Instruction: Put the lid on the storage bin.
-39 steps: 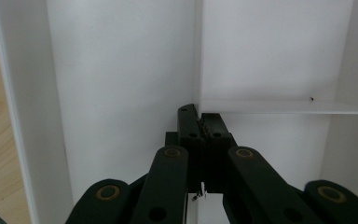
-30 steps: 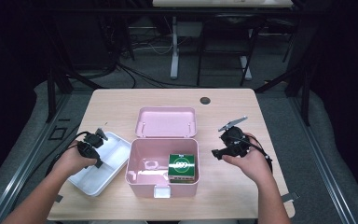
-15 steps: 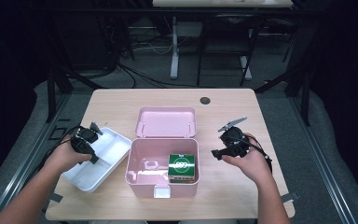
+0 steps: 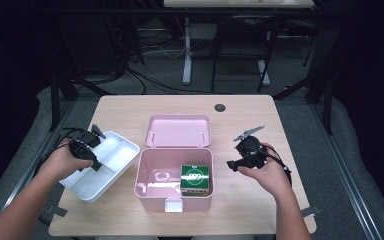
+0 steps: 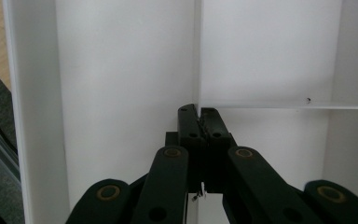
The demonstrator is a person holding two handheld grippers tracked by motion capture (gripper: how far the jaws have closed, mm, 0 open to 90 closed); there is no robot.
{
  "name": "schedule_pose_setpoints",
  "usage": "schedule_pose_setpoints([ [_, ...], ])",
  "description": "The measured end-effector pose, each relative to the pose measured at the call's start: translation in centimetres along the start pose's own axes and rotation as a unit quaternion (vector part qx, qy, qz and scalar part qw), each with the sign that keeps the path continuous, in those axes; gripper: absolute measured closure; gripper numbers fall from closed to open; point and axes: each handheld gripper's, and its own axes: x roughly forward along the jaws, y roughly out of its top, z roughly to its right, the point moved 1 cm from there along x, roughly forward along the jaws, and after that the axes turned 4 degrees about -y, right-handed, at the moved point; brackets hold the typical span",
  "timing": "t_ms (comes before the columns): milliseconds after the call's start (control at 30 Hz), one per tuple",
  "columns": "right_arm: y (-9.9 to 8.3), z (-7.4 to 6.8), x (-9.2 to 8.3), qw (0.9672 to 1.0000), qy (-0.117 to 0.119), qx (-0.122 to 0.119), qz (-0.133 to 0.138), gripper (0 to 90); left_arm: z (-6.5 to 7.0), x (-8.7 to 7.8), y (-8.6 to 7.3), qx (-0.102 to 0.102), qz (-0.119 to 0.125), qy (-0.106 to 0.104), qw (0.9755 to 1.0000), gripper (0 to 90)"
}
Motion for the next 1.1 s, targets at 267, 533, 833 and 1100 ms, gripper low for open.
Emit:
schedule_pose_setpoints([
  [267, 0.0, 0.0, 0.0, 1.0, 0.0, 0.001, -0.002, 37.1, 0.3, -2.5, -0.2, 0.012, 0.006, 0.007, 0.9999, 89.0],
  [533, 0.0, 0.0, 0.1, 1.0, 0.0, -0.002, -0.003, 37.1, 0.7, -4.3, -0.3, 0.038, 0.013, 0.003, 0.9992, 89.0],
  [833, 0.0, 0.0, 0.3, 1.0, 0.0, 0.001, -0.002, 37.1, 2.0, -5.3, 0.2, 0.073, 0.015, 0.015, 0.9971, 89.0],
  [1100, -0.1, 0.2, 0.3, 1.0, 0.0, 0.004, -0.005, 37.1, 4.1, -5.6, 1.4, 0.12, 0.013, 0.01, 0.9927, 89.0],
])
